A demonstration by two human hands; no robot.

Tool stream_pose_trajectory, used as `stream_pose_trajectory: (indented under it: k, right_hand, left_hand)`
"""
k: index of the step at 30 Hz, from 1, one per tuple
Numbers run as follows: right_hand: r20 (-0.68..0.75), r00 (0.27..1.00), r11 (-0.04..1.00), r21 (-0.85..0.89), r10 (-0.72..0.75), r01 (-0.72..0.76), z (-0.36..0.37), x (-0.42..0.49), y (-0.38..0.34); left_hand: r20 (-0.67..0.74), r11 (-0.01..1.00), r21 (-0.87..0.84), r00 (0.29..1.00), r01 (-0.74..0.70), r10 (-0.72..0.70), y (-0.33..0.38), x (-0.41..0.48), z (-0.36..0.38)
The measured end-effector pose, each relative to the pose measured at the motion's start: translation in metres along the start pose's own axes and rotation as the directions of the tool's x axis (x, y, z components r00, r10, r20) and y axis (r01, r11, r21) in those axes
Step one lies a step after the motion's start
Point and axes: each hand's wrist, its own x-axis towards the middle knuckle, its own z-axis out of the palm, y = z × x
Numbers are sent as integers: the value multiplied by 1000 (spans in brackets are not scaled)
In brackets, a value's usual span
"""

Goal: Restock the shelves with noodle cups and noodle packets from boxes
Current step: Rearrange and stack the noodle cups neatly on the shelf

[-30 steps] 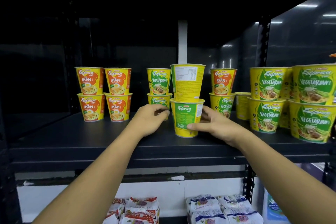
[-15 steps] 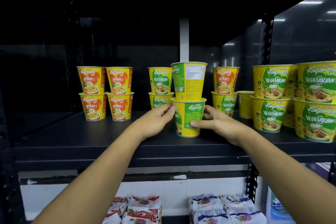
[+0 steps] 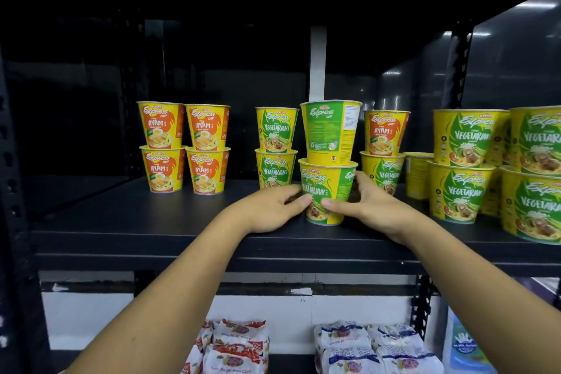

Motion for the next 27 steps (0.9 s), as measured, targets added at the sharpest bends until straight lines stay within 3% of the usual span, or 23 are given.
stream_pose_trajectory:
  k: [8, 13, 22, 27]
  right_hand:
    - [38, 999, 991, 131, -1, -4, -7, -1, 6]
    - [-35, 999, 998, -46, -40, 38, 0, 0, 3]
    - [-21, 999, 998, 35, -49, 50, -5, 0, 8]
    - [13, 1000, 996, -84, -19, 20, -2, -1, 7]
  left_hand:
    - [-33, 998, -56, 999, 17, -19, -7, 3, 3]
    - [-50, 999, -43, 998, 34, -36, -6, 2, 3]
    - [-113, 998, -38, 992, 52, -56, -1, -1, 1]
    - [-149, 998, 22, 987, 56, -52, -2, -2, -1]
